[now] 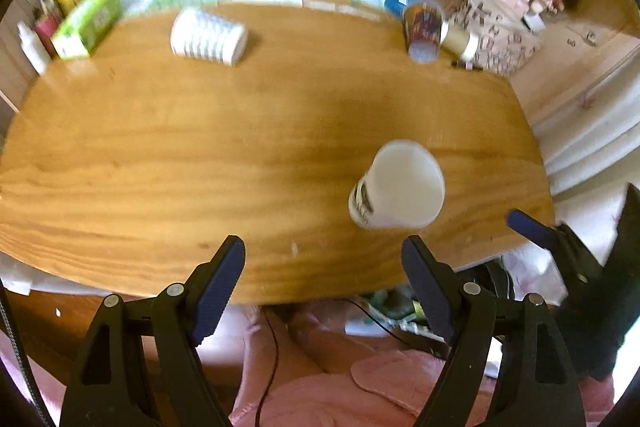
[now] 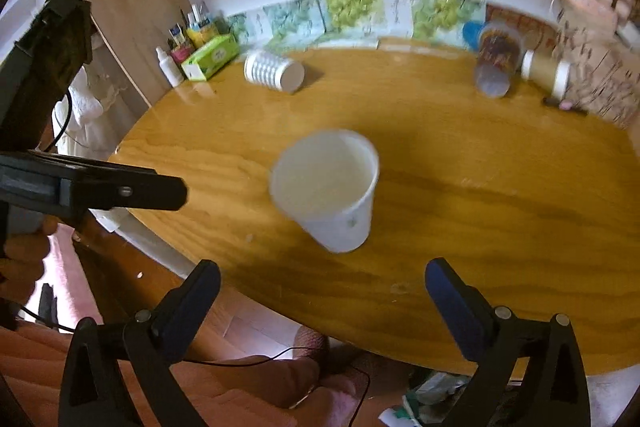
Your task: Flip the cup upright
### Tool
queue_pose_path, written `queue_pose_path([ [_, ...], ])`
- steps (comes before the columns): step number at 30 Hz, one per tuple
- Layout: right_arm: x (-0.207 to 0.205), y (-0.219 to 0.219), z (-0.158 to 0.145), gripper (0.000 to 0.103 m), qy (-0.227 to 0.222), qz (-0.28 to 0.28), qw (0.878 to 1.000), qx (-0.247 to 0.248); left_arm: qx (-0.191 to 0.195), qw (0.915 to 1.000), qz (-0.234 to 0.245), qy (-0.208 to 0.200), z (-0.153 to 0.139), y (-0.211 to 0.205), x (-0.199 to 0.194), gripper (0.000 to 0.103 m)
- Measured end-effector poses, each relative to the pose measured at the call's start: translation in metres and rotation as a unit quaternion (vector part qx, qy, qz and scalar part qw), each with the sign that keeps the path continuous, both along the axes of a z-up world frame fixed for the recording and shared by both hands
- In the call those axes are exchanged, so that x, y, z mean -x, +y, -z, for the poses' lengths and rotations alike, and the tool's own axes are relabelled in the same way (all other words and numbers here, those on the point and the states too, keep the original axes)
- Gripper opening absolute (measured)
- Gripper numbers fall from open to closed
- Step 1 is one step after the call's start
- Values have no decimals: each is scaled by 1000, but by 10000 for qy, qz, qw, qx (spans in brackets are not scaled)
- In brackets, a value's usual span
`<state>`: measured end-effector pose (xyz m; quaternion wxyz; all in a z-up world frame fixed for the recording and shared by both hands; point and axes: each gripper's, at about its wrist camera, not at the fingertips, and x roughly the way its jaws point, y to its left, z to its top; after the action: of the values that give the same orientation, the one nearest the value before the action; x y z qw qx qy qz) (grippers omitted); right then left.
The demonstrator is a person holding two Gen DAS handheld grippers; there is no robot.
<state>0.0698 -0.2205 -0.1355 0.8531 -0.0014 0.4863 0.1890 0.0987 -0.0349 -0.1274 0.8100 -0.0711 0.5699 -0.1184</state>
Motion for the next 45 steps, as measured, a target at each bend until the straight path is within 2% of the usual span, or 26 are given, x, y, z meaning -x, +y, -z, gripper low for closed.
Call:
queue_pose_path([
  [7, 8, -5, -63, 103, -347, 234, 9990, -156, -181, 9974, -251, -645, -48, -4, -5, 83],
  [13, 11, -2, -102, 103, -445, 523, 9976, -108, -77, 9921, -518, -1142, -88, -6, -2, 90],
  [17, 17, -7, -122, 103, -376, 780, 9957, -325, -321, 9852, -711, -1525, -107, -9, 7, 97],
  [20, 25, -12, -136, 103, -560, 1096, 9918, -348, -616, 9785, -832, -1783, -115, -12, 18, 98],
  [24, 35, -13, -145, 103, -939, 1380, 9859, -149, -887, 9684, -1035, -2091, -120, -14, 34, 98],
  [27, 37, -12, -142, 103, -1006, 1449, 9841, -213, -1116, 9620, -1093, -2238, -122, -16, 40, 98],
  [30, 36, -12, -136, 103, -1052, 1557, 9822, -74, -1255, 9553, -1088, -2447, -125, -18, 47, 98],
  [40, 41, -7, -141, 103, -1279, 1671, 9773, -242, -1304, 9501, -1264, -2537, -126, -8, 54, 99],
  [45, 39, 1, -142, 103, -1347, 1604, 9776, -193, -1295, 9410, -1292, -2847, -133, -7, 61, 99],
])
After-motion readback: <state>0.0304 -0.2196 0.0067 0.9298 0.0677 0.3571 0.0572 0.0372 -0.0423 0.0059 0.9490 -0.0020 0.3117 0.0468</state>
